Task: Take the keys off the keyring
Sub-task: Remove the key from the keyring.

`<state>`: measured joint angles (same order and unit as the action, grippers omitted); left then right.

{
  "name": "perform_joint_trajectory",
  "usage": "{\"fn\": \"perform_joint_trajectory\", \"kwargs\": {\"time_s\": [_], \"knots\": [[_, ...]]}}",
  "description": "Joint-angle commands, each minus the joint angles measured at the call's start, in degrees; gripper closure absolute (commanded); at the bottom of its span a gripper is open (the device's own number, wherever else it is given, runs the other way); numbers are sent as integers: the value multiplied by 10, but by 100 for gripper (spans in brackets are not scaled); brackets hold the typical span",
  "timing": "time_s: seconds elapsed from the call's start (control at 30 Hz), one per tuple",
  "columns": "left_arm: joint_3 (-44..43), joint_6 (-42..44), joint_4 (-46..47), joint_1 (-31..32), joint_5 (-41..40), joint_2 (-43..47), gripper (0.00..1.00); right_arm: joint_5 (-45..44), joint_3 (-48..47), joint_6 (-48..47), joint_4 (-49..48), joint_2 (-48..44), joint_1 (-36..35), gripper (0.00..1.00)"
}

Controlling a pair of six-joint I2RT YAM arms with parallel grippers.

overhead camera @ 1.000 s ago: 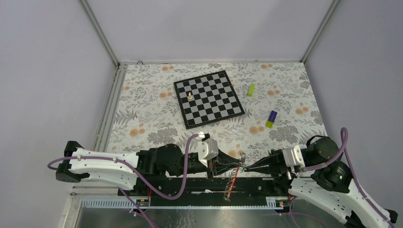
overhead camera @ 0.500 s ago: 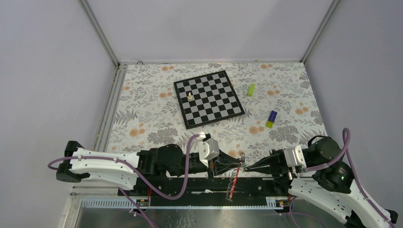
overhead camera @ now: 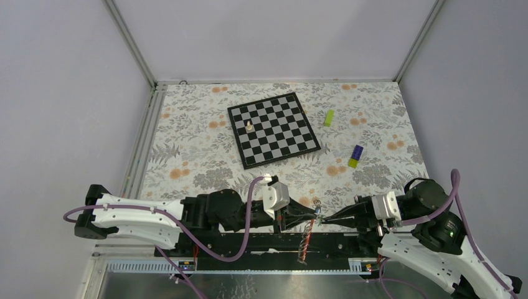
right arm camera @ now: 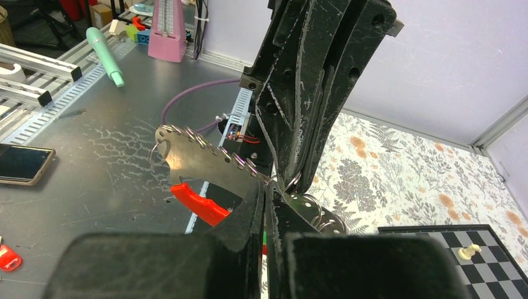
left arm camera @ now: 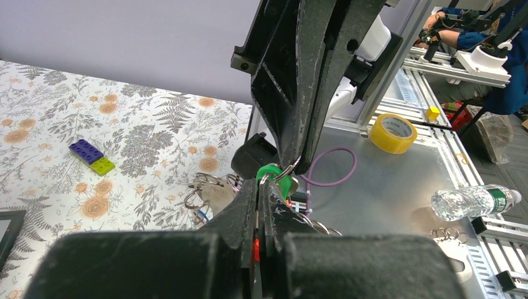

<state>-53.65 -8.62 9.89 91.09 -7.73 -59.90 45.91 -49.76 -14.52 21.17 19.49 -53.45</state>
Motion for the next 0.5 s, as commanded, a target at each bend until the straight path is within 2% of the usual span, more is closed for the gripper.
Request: {"fn": "perform_joint_trajectory", "kwargs": {"time_s": [0.0,0.47], "knots": [[-26,17,8,-13,-59,0,100,37,-32,3,-14,-10,-4,100],[-32,17,-5,-13,-43,-7,100,15,-39,-15,-14,-5,-4,100]]}}
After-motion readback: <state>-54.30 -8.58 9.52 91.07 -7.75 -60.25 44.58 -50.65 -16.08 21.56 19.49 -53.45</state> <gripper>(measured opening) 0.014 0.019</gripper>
